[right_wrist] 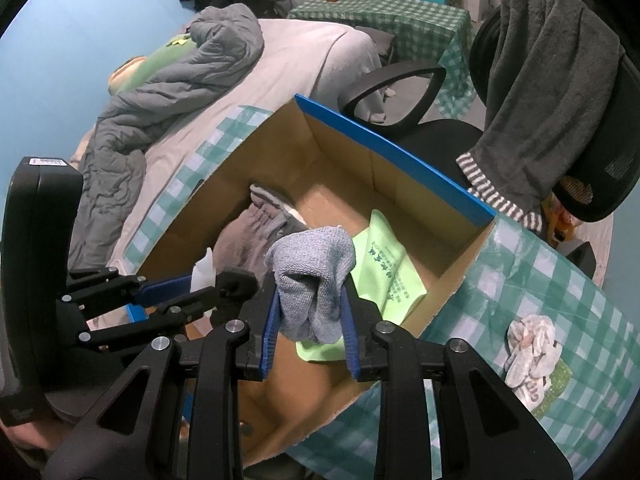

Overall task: Organize soft objects
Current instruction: 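Open the right tool to drop the grey sock while the left tool releases the white item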

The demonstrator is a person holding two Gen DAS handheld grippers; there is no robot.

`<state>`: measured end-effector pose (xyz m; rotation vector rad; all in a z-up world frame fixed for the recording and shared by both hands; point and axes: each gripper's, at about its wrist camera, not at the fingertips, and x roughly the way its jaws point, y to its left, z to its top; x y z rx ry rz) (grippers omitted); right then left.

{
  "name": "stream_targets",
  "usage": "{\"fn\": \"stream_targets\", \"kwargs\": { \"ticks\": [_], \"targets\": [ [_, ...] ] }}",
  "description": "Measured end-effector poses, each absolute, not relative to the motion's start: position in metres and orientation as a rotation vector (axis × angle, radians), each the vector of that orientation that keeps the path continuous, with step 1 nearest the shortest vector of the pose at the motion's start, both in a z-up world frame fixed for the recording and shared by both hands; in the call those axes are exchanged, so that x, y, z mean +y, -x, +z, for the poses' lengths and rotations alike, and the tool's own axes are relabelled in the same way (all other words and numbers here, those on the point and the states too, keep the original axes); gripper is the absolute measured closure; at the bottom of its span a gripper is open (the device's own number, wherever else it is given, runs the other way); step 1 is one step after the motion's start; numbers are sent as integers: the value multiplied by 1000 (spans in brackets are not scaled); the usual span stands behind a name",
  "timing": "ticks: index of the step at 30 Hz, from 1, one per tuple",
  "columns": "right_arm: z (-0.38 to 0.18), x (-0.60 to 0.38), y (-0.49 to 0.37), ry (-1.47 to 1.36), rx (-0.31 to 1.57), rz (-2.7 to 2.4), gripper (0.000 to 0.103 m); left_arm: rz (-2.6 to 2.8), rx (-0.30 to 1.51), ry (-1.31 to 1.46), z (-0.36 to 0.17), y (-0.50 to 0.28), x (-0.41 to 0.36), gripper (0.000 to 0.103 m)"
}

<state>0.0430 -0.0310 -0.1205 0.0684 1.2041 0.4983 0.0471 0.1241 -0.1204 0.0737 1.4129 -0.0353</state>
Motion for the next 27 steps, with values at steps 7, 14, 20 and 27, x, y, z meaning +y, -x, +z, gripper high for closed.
{"fn": "stream_targets", "kwargs": {
  "ticks": [7,14,20,27],
  "targets": [
    [-119,-33,-42,-76,1202,489,63,-18,1394,-82,-116,-46,128,64],
    [-115,-35,-40,-83,1183,484,47,-16,1401,-81,-115,-41,128,60],
    [-110,-40,-36,-89,1172,471,46,-25,1401,-86,-112,-35,124,60],
    [-108,-55,-29,-109,1175,442,42,-48,1394,-91,-105,-29,112,59]
  ]
}}
